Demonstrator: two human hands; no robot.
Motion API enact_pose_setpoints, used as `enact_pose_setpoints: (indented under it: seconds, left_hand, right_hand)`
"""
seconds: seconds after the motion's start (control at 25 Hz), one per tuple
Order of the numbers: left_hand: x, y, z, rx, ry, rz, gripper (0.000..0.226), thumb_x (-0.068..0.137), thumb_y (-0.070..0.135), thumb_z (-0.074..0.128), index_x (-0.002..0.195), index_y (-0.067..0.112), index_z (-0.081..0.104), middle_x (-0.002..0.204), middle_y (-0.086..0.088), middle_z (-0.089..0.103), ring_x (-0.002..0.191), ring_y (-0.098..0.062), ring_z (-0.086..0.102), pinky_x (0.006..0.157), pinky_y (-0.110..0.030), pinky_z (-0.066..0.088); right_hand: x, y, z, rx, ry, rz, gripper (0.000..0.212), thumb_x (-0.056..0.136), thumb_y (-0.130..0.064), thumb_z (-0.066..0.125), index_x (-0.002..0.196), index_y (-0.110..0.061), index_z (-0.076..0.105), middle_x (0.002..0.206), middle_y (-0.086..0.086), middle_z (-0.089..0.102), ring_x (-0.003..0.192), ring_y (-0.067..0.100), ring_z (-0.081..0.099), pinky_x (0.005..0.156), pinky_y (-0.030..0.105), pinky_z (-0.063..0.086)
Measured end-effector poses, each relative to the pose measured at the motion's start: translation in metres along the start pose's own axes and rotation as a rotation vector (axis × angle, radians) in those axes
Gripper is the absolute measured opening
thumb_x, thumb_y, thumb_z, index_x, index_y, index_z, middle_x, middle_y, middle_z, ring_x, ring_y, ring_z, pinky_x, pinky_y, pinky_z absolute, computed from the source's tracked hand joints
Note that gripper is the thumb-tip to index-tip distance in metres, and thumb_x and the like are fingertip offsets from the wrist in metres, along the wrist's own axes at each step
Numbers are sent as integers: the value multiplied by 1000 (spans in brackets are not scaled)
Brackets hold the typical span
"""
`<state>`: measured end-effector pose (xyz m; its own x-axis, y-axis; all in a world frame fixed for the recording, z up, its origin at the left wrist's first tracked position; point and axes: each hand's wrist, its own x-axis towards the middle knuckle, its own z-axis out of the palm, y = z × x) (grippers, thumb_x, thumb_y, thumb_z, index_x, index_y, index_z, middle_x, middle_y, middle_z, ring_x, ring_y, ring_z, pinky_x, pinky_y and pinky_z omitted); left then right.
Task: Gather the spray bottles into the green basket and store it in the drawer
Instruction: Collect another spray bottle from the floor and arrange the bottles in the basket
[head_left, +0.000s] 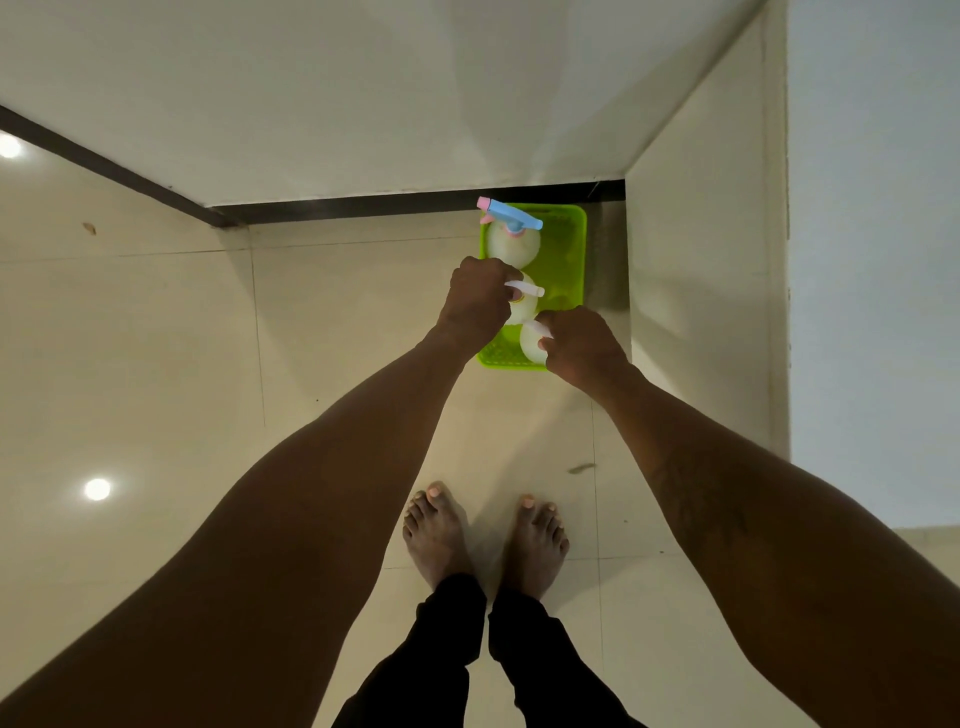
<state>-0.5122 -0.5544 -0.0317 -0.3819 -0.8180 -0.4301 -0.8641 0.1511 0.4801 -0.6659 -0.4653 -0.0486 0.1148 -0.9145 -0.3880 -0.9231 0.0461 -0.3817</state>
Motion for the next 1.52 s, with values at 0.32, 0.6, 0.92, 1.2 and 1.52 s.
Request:
enact_pose_setpoints:
  seconds: [0.32,0.6,0.92,1.2,1.52]
  left_hand:
    - [2,-2,-8,134,-55,124,23,87,5,61,101,14,77,96,-11,74,93,-36,63,76,-31,41]
    - [-5,-1,-8,90,-52,151,26,83,-3,57,100,7,75,96,-13,74,95,-35,66,83,-41,50]
    - [-8,1,0,25,103,78,30,80,-3,55,97,11,75,91,-7,76,88,-30,68,77,-37,49]
    - [-6,5,7,16,174,24,22,80,1,56,88,12,74,81,-10,73,76,-35,63,67,-36,40]
    - [-15,15,9,10,161,24,21,86,12,61,100,18,76,92,-5,76,86,-30,66,73,-36,48]
  right_hand:
    - [-2,-2,-5,-91,-37,10,33,95,-12,49,124,-4,62,105,21,65,103,40,60,87,47,47]
    - [-2,-7,-6,-27,-28,32,30,89,-7,57,116,-6,68,100,20,69,98,40,62,82,43,46]
    - [-10,-19,7,-21,-50,-63,37,83,-5,60,119,-12,68,96,16,71,92,38,65,80,42,52]
    - [-15,-17,3,-107,-63,-72,39,76,-6,60,114,-14,63,94,12,69,88,37,64,71,40,52]
    - [-27,-19,-8,-120,164,-46,31,79,-18,57,110,-23,61,88,1,68,82,29,64,60,35,52]
